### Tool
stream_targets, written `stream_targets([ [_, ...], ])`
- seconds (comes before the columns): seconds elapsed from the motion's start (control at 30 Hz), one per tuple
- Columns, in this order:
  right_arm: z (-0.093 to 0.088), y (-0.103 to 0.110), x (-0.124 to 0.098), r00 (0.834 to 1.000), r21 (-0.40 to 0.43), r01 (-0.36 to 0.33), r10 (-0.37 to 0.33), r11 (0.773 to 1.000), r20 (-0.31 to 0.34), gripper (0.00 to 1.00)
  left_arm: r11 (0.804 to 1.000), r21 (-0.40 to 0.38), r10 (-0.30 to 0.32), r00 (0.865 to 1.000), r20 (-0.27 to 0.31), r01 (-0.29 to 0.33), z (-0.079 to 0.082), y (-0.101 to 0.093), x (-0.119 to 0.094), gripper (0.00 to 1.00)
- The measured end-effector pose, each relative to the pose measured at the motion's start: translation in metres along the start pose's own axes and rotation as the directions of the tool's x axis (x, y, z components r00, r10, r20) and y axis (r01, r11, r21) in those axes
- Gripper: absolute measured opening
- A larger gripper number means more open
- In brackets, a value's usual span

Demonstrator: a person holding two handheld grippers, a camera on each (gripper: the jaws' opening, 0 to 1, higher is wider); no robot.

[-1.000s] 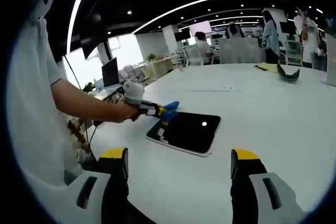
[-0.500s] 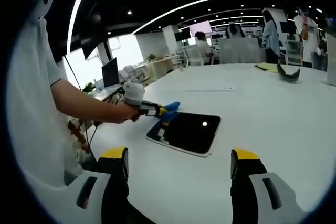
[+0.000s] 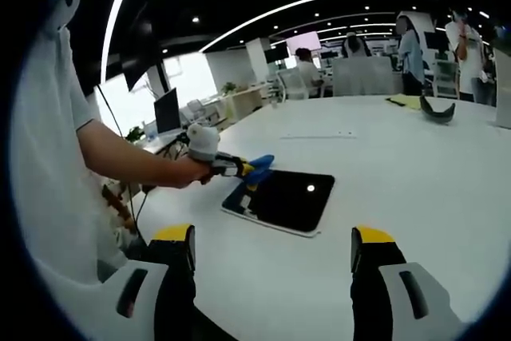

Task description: Wipe the mirror surface with the cleaning cloth until all visible marks leave the cleaned area.

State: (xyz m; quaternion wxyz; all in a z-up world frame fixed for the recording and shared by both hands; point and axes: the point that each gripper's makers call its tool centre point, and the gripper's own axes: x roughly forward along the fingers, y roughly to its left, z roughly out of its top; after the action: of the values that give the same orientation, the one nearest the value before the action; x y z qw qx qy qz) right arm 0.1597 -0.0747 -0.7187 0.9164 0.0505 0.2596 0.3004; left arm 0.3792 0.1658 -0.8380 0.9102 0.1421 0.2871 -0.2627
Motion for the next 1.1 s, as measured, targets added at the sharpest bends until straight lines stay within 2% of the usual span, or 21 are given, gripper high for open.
stream_targets([
  [0.1,0.0,-0.001,0.0,1.0,-0.001,0.0,0.0,1.0,0.0,0.79,1.0,0.01,-0.017,1.0,0.004,0.017,0.002,-0.005,0.001,0.06],
  [0.17,0.0,0.0,0.0,1.0,-0.001,0.0,0.0,1.0,-0.001,0.79,0.998,0.04,-0.041,0.999,0.006,0.041,0.005,-0.016,0.004,0.06],
  [0.27,0.001,-0.001,-0.001,1.0,0.0,0.001,-0.001,1.0,-0.001,0.79,0.999,0.022,-0.045,0.999,0.012,0.045,0.008,-0.023,0.007,0.06],
  [1.1,-0.001,-0.002,-0.001,1.0,0.01,0.001,-0.001,1.0,0.001,0.79,0.997,0.031,-0.067,0.998,0.006,0.067,0.015,-0.041,0.015,0.06],
])
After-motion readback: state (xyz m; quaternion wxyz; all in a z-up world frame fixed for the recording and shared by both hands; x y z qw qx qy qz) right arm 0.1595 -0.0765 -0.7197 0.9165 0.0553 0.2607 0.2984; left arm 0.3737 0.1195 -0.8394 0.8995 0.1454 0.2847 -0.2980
